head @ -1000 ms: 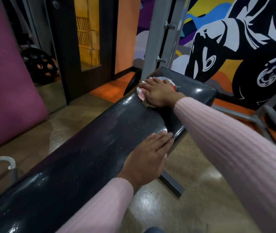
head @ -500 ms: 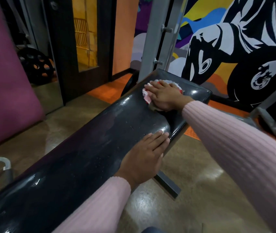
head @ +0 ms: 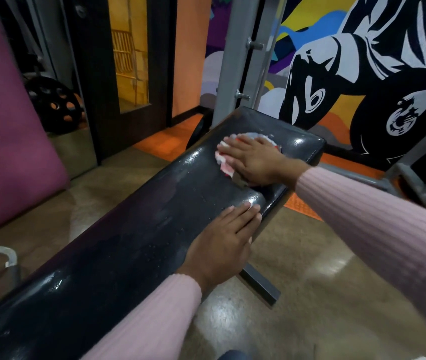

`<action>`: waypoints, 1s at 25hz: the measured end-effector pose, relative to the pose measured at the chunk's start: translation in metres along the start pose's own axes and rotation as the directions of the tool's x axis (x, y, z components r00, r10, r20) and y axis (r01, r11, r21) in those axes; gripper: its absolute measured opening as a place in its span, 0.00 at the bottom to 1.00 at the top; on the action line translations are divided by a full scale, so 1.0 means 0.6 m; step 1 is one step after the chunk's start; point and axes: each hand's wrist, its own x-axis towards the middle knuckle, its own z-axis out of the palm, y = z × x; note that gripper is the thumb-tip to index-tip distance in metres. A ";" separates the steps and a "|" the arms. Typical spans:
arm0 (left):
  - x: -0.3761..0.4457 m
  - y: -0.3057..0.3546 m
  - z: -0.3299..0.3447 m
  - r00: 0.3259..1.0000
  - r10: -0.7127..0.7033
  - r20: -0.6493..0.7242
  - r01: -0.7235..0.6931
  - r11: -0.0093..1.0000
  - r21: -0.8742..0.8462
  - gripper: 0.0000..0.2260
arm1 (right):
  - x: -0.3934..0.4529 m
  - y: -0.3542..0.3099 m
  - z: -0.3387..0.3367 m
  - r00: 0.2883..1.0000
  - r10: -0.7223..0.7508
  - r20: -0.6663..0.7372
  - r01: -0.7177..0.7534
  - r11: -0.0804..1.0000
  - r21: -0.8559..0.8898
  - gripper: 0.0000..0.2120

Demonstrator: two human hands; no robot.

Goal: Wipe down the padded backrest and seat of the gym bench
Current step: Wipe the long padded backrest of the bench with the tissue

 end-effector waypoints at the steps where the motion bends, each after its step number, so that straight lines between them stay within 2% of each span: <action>1: -0.001 0.000 0.001 1.000 0.000 -0.001 0.000 1.000 0.003 0.20 | 0.017 0.000 0.000 0.997 0.076 -0.005 -0.076 0.997 0.033 0.24; 5: -0.004 0.004 0.001 1.000 -0.001 0.004 0.001 1.000 -0.003 0.20 | 0.029 -0.024 0.022 0.916 0.376 -0.137 -0.373 0.926 0.052 0.22; 7: -0.002 0.000 -0.001 1.000 -0.001 0.003 0.001 1.000 -0.003 0.20 | 0.017 -0.041 0.025 0.906 0.412 -0.095 -0.408 0.911 0.061 0.23; 10: 0.001 0.000 -0.005 1.000 0.001 0.017 -0.001 1.000 -0.014 0.21 | -0.004 -0.083 0.024 0.972 0.237 0.002 -0.237 0.971 0.043 0.25; 13: -0.003 0.007 -0.009 0.999 -0.002 0.036 0.002 1.000 -0.008 0.20 | -0.068 -0.077 0.024 0.999 0.030 -0.032 -0.027 0.995 0.092 0.25; 15: -0.002 0.006 -0.008 1.000 -0.003 0.030 0.004 1.000 -0.007 0.20 | -0.083 -0.035 0.021 0.997 0.036 -0.063 -0.029 0.994 0.109 0.26; 18: -0.004 0.002 -0.003 1.000 -0.008 0.020 0.008 1.000 0.010 0.20 | -0.028 0.001 0.015 0.974 0.222 -0.043 -0.220 0.974 0.062 0.24; 20: -0.004 0.004 -0.002 1.000 -0.007 0.018 0.007 1.000 0.000 0.20 | 0.005 -0.020 0.007 0.966 0.259 0.022 -0.259 0.965 0.034 0.27; 22: -0.005 0.005 -0.003 1.000 -0.004 0.029 0.003 1.000 0.004 0.21 | 0.000 -0.056 0.006 0.984 0.162 0.069 -0.164 0.986 0.039 0.30; 25: -0.004 0.004 -0.007 0.999 -0.004 0.046 0.003 1.000 0.011 0.20 | -0.072 -0.065 0.018 1.000 0.002 0.019 -0.004 0.995 0.095 0.26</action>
